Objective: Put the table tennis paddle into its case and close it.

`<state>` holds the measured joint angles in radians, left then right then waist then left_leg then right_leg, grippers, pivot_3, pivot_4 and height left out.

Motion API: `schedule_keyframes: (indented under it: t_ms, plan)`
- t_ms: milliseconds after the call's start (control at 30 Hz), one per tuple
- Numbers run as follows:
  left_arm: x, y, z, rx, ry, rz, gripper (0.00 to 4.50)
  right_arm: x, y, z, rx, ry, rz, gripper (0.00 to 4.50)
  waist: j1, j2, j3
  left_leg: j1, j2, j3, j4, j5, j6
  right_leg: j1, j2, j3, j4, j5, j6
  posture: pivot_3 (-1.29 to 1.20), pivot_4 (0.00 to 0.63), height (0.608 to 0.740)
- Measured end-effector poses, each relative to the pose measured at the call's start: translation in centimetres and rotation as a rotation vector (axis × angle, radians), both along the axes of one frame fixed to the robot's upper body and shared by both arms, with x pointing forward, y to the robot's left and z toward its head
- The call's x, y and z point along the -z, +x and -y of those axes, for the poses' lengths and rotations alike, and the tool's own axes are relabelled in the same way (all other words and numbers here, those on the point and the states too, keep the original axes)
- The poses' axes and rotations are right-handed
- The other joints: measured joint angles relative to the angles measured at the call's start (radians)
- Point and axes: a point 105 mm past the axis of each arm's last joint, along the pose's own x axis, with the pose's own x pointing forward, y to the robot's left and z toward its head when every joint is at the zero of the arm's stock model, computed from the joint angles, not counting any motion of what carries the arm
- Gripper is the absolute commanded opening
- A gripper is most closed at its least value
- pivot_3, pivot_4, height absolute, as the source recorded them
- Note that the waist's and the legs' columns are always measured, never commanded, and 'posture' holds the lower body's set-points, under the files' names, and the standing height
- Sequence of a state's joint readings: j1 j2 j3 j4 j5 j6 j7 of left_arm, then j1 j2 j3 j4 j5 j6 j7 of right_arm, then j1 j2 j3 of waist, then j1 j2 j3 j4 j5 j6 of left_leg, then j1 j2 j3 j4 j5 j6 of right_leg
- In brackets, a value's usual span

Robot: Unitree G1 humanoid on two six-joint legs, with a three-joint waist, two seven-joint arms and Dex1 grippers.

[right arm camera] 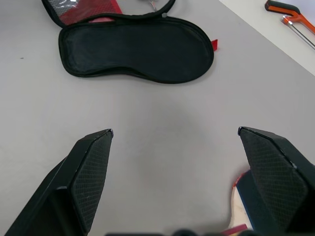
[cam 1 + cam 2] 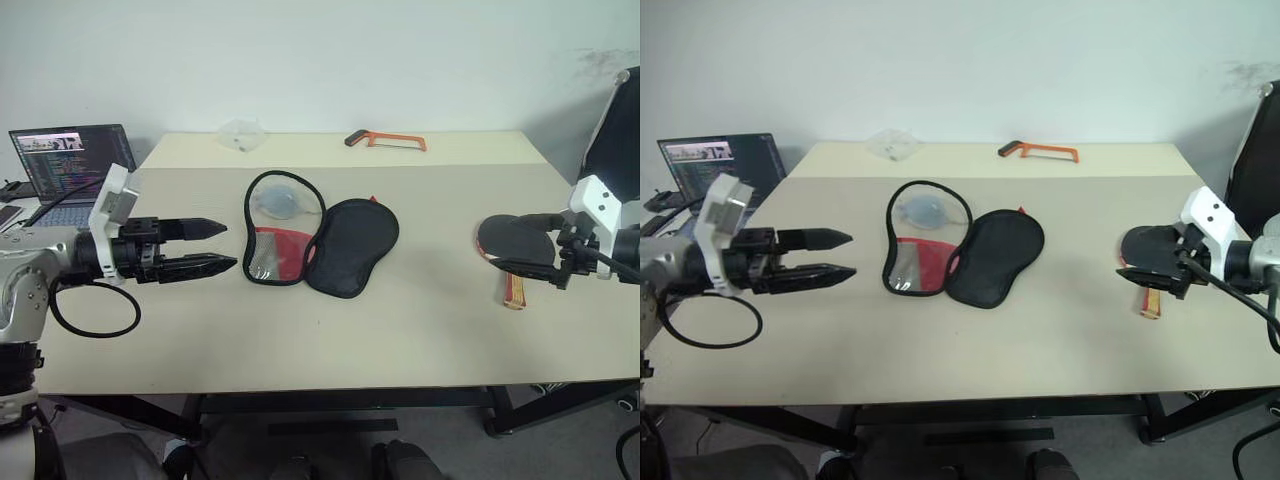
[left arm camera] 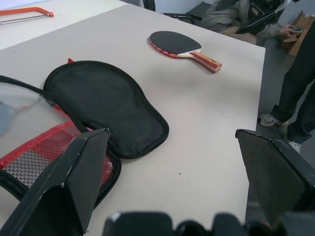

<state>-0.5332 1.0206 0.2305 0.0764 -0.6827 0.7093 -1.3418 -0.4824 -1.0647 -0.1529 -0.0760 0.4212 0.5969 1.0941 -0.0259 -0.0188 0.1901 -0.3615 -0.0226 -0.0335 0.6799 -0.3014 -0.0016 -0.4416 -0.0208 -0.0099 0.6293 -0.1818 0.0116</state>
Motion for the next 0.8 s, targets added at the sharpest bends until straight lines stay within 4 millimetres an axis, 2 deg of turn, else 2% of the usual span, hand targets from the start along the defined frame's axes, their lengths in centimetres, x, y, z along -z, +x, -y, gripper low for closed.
schedule_keyframes:
  t_ms: [300, 433, 533, 600, 800]
  plan:
    - [0.4, 0.8, 0.1, -0.042, -0.001, 0.028, 4.5, -1.0, 0.2, -1.6, -0.063, 0.042, 0.011, 4.47, -0.003, 0.0, 0.0, 0.0, 0.0, 0.0, 0.0, 0.0, 0.0, 0.0, 0.0, 0.0, 0.0, 0.0, 0.0, 0.0, 0.15, 0.74]
    - [0.8, 1.5, -1.1, -0.122, -0.01, 0.01, 4.5, -1.0, 0.5, -1.5, -0.065, 0.038, 0.015, 4.47, -0.002, 0.0, 0.0, 0.0, 0.0, -0.001, 0.0, 0.0, 0.0, 0.0, 0.0, 0.0, 0.0, 0.0, 0.0, 0.0, 0.15, 0.74]
    - [1.6, 3.3, -3.4, -0.255, -0.055, -0.033, 4.5, -0.7, 0.4, -1.6, -0.064, 0.034, 0.011, 4.47, 0.0, 0.0, 0.0, 0.001, 0.0, 0.0, 0.0, 0.0, 0.0, 0.0, 0.0, 0.0, 0.001, 0.0, 0.0, 0.0, 0.15, 0.74]
    - [2.8, 4.8, -5.1, -0.357, -0.099, -0.078, 4.5, -0.3, 0.1, -2.0, -0.074, 0.034, -0.001, 4.47, 0.001, 0.0, 0.0, 0.001, 0.0, 0.0, 0.0, 0.0, 0.0, 0.0, 0.0, -0.001, 0.001, 0.0, 0.0, 0.0, 0.15, 0.74]
    - [7.1, 9.4, -5.3, -0.581, -0.189, -0.199, 4.5, 0.1, -0.1, -2.6, -0.078, 0.04, -0.008, 4.47, 0.012, -0.003, -0.001, -0.001, -0.001, -0.003, 0.002, 0.0, 0.0, 0.0, -0.001, -0.001, 0.0, 0.002, 0.0, 0.0, 0.15, 0.74]
